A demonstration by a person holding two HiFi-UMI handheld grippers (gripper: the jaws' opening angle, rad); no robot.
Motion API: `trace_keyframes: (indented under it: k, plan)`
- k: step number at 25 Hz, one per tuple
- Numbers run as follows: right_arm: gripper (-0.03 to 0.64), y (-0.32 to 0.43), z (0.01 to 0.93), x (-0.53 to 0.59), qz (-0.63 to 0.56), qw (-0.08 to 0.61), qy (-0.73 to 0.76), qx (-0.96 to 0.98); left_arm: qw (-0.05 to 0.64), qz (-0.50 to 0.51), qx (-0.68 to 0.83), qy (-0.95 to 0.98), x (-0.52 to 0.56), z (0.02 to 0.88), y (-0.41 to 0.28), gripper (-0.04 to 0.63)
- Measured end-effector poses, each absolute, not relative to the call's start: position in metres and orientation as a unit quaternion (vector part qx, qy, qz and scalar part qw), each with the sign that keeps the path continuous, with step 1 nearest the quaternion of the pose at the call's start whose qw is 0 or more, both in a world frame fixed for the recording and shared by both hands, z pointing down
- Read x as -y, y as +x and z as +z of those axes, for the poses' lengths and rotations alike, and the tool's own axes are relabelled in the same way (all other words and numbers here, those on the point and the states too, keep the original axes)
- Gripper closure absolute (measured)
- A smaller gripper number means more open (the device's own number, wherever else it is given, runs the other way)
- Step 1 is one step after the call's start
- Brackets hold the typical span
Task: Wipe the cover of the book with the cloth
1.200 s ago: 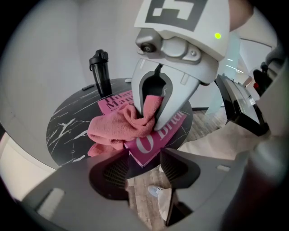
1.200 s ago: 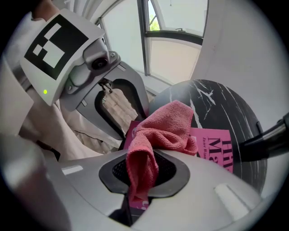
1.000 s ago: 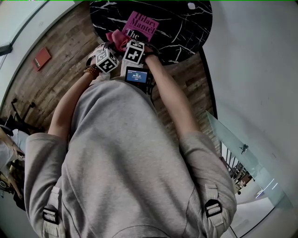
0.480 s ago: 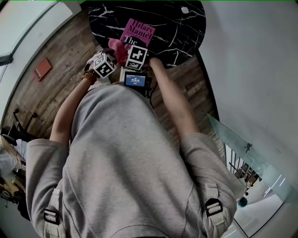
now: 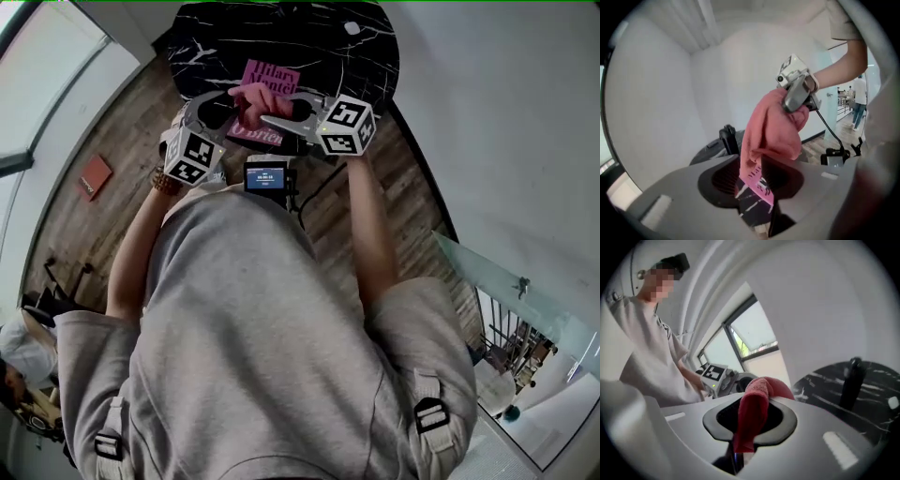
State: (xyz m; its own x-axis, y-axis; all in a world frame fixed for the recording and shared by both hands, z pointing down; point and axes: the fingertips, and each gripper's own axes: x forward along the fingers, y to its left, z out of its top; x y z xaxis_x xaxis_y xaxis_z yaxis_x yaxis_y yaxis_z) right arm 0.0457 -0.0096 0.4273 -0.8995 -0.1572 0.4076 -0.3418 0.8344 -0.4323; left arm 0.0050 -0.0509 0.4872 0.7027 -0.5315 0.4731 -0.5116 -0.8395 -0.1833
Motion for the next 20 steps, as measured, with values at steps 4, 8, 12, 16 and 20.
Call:
trace_keyframes:
  k: [4, 8, 12, 16, 20]
  plan:
    - [0.538, 0.084, 0.346, 0.034, 0.157, 0.038, 0.301, 0.940, 0.095, -0.168, -0.337, -0.922, 0.061, 0.395, 0.003, 0.493]
    - [0.538, 0.104, 0.310, 0.026, 0.072, 0.003, 0.414, 0.907, 0.092, -0.070, -0.394, -0.912, 0.058, 0.330, -0.004, 0.557]
    - [0.543, 0.112, 0.309, 0.009, 0.054, -0.007, 0.479, 0.876, 0.082, -0.056, -0.403, -0.910, 0.045, 0.327, -0.004, 0.589]
    - [0.545, 0.110, 0.322, -0.001, 0.056, 0.008, 0.499, 0.865, 0.069, -0.062, -0.388, -0.917, 0.037, 0.341, 0.004, 0.592]
    - [0.545, 0.108, 0.327, -0.002, 0.060, 0.015, 0.499, 0.864, 0.070, -0.066, -0.376, -0.922, 0.034, 0.346, 0.008, 0.592]
